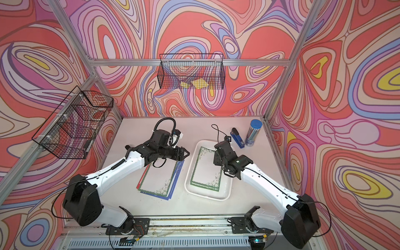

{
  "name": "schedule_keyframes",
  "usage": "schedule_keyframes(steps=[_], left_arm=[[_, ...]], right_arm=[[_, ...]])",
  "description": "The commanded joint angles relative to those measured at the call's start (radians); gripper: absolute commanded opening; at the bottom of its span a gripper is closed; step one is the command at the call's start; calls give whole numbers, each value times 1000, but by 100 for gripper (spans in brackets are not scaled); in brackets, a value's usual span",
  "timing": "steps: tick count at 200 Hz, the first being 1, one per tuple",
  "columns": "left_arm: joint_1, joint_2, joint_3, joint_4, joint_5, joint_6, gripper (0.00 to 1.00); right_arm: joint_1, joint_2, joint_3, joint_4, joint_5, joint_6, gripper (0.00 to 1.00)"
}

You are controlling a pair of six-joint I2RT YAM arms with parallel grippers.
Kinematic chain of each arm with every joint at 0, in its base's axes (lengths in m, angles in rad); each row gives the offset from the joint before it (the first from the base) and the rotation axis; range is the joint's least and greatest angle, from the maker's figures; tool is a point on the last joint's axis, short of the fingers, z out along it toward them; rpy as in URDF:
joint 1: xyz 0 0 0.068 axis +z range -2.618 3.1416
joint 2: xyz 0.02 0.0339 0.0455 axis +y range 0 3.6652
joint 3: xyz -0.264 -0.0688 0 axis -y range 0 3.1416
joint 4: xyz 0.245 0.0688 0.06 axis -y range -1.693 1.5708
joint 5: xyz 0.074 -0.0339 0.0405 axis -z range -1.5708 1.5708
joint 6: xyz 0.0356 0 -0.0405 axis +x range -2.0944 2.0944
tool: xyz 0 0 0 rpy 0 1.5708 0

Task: Take out the stationery paper from the storage box
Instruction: Pick up the stationery paper from the storage box.

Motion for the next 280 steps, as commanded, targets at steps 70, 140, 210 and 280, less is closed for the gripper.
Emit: schedule_keyframes(steps=[70,140,210,280], left_arm=[[-60,235,157,-157,71,-112,66],[-63,287,195,-247,33,-96,57],[-64,289,192,-239,48,-111,49],[-65,289,197,-246,46,-117,49]], right_arm=[[-8,96,-98,46,-39,124,50],[-29,175,-141,123,-117,152,47],[-54,249,-171,186,-164,177,47],[-61,280,-160,197,-196,171,45]])
